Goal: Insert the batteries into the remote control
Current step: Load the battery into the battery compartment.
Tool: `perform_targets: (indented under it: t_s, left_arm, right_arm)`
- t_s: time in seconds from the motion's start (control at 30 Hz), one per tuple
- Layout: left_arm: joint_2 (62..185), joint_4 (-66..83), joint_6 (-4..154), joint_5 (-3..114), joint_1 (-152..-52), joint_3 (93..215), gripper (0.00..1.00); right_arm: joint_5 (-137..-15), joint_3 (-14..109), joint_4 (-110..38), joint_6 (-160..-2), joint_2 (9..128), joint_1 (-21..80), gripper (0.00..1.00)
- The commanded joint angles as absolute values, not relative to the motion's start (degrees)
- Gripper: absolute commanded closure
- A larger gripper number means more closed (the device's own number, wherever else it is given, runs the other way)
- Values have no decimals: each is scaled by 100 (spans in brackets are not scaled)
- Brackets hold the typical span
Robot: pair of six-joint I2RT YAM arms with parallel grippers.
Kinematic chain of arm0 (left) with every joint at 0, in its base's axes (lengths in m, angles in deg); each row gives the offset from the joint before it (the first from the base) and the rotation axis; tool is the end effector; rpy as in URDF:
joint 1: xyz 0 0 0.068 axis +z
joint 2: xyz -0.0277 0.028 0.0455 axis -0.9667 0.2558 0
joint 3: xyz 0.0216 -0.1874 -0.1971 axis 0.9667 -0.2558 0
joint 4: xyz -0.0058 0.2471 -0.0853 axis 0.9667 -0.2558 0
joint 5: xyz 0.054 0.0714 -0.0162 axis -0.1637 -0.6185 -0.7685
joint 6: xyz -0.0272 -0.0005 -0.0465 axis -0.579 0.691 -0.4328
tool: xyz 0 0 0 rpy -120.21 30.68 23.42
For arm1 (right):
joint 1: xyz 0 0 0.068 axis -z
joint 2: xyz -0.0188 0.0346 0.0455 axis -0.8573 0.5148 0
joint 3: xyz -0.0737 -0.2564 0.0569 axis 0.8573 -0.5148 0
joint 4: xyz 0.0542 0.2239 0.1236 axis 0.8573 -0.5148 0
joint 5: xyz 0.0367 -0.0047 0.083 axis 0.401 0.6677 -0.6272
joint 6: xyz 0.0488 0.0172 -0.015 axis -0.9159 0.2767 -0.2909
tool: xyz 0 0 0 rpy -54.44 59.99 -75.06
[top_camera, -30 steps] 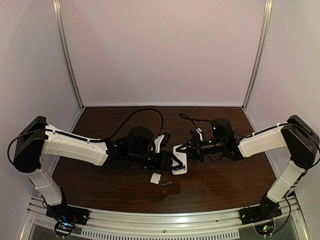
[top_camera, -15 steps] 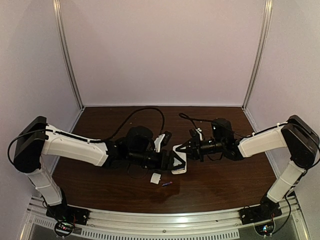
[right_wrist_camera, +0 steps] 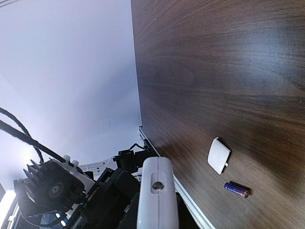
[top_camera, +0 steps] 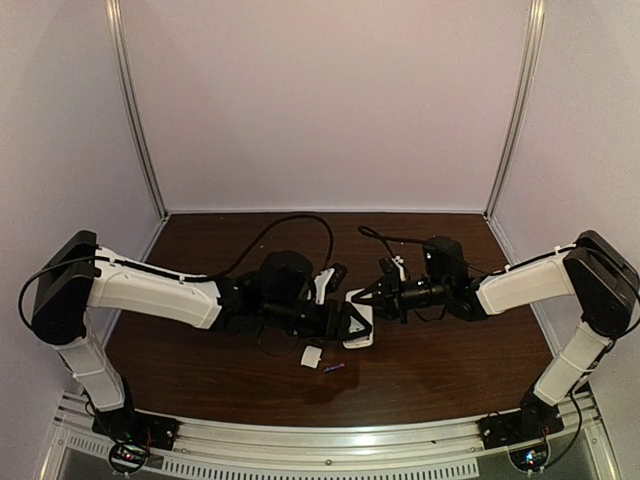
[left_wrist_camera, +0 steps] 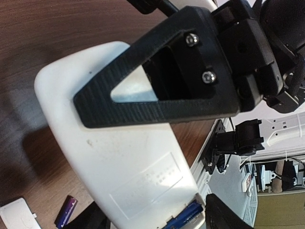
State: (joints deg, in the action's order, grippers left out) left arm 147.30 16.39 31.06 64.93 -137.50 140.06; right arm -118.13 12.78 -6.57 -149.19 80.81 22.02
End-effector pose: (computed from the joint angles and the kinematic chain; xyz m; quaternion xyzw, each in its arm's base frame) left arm 0.1666 -0.3405 0.2048 0.1226 0.8532 -0.4880 0.1376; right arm 0.2397 0.2148 0.1809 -0.0270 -0.7919 -0.6099 0.0152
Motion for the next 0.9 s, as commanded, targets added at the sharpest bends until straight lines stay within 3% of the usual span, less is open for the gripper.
perform_targets:
  t_s: [0.0, 0.57, 0.63, 0.77, 0.87]
  left_arm:
    - [14872, 1451, 3251, 6423, -13784, 14290, 33]
    - [14831, 1336, 3389, 6351, -13778, 13968, 51]
    - [14775, 1266, 3580, 6298, -13784, 13997, 47]
    - [14490, 1242, 4242, 6277, -13662, 14007, 28]
    - [14186, 1640, 4717, 6685, -13441, 13759, 20]
  right_arm:
    - [-11711, 1417, -693, -14834, 7935, 2149, 100]
    - [-11832, 1479, -592, -14863, 7911, 2157, 100]
    - [-11870, 1472, -573, -14841, 7917, 2157, 100]
    - [-11973, 1381, -420, -14786, 7918, 2157, 100]
    - [-12068, 1323, -376, -14661, 7897, 2157, 100]
